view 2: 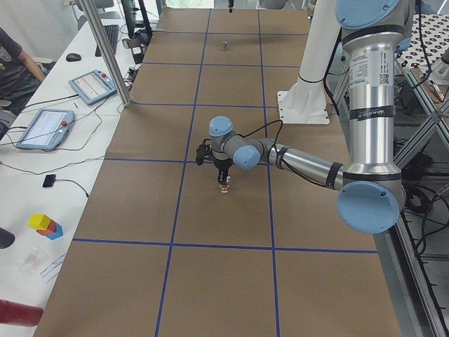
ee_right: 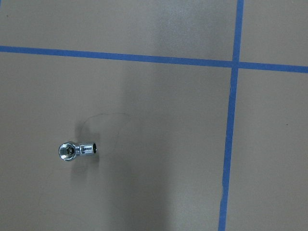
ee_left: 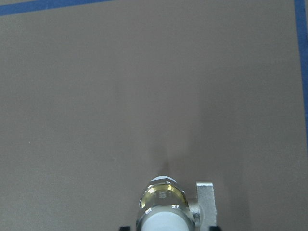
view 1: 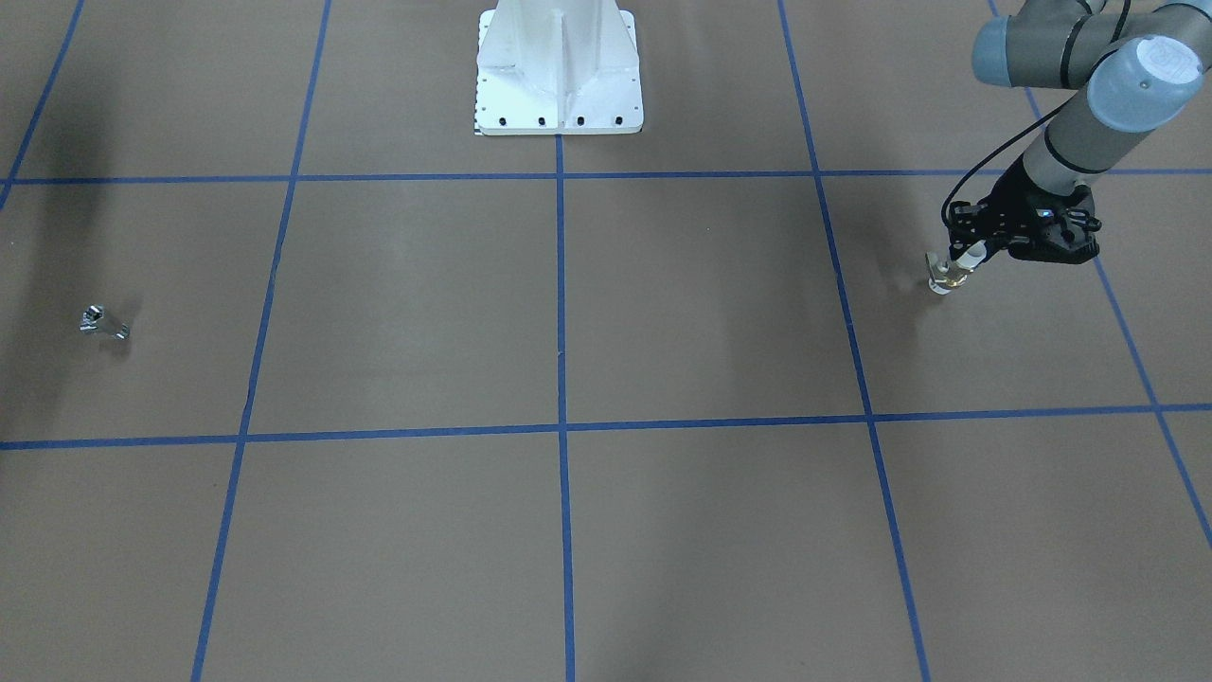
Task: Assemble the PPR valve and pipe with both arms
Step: 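Lower the left gripper onto the brass-and-white valve and grasp it, then carry the valve with the left gripper to the table centre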
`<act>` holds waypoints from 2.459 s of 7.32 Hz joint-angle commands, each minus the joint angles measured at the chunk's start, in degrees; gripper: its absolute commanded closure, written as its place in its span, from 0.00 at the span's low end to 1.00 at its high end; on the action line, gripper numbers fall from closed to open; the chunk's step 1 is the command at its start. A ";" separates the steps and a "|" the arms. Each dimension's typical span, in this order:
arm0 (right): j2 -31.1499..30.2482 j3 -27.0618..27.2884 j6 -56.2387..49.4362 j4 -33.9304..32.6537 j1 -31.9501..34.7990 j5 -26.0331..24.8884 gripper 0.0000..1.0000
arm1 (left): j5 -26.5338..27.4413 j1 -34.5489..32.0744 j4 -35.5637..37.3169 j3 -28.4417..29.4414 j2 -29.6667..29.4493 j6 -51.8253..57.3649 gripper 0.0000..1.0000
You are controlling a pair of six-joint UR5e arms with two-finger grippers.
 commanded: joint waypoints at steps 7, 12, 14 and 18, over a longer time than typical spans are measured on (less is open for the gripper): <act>0.09 0.33 0.00 1.83 0.00 0.00 0.00 | 7.10 14.48 27.20 -5.54 -34.65 -26.06 1.00; 0.09 0.33 0.00 1.85 0.00 0.00 0.00 | 13.48 17.26 27.27 25.80 -64.31 -29.80 1.00; 0.09 0.24 0.09 1.85 0.00 0.00 0.00 | 14.18 17.17 20.79 31.36 -64.52 -29.80 1.00; 0.09 0.24 0.87 1.85 0.00 0.00 0.00 | 13.92 17.35 20.49 34.72 -65.22 -29.80 1.00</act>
